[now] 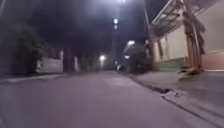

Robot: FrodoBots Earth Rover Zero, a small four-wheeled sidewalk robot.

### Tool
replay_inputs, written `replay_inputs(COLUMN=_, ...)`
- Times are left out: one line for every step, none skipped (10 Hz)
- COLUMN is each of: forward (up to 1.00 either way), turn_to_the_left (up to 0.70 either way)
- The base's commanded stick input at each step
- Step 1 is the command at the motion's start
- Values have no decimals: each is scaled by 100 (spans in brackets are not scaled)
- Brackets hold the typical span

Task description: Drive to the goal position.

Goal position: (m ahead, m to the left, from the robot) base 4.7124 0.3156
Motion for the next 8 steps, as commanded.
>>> replay_inputs(forward=70, turn_to_the_left=0)
replay_inputs(forward=70, turn_to_the_left=0)
replay_inputs(forward=70, turn_to_the_left=0)
replay_inputs(forward=70, turn_to_the_left=0)
replay_inputs(forward=70, turn_to_the_left=0)
replay_inputs(forward=70, turn_to_the_left=0)
replay_inputs(forward=70, turn_to_the_left=0)
replay_inputs(forward=70, turn_to_the_left=0)
